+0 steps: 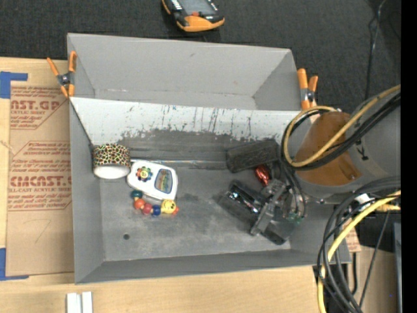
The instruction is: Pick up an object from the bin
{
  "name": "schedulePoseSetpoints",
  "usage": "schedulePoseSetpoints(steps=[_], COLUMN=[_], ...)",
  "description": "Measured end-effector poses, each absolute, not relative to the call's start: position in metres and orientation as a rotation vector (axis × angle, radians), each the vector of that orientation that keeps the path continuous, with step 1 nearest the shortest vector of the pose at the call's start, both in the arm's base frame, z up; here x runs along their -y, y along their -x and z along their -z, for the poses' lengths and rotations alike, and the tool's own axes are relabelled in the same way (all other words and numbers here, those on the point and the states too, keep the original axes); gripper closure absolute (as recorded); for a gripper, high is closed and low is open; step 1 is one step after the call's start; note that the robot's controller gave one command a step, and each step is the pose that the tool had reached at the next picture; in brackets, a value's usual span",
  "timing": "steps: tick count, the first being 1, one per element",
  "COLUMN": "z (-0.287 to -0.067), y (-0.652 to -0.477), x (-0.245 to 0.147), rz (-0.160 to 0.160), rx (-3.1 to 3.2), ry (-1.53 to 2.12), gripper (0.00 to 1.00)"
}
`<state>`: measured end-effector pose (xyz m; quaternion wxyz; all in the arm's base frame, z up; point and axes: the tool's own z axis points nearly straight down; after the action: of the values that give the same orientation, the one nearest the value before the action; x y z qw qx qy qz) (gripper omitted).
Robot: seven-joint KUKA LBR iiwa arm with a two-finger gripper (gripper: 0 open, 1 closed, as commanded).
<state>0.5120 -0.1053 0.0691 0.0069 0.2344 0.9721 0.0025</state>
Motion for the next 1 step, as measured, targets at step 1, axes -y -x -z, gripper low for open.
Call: schedulePoseSetpoints(steps=[1], z=[-0.0695], y=[-0.5118], x=[0.1051], rz=[-0.008], rx=[-3.041], ry=[-0.732], gripper=[1.0])
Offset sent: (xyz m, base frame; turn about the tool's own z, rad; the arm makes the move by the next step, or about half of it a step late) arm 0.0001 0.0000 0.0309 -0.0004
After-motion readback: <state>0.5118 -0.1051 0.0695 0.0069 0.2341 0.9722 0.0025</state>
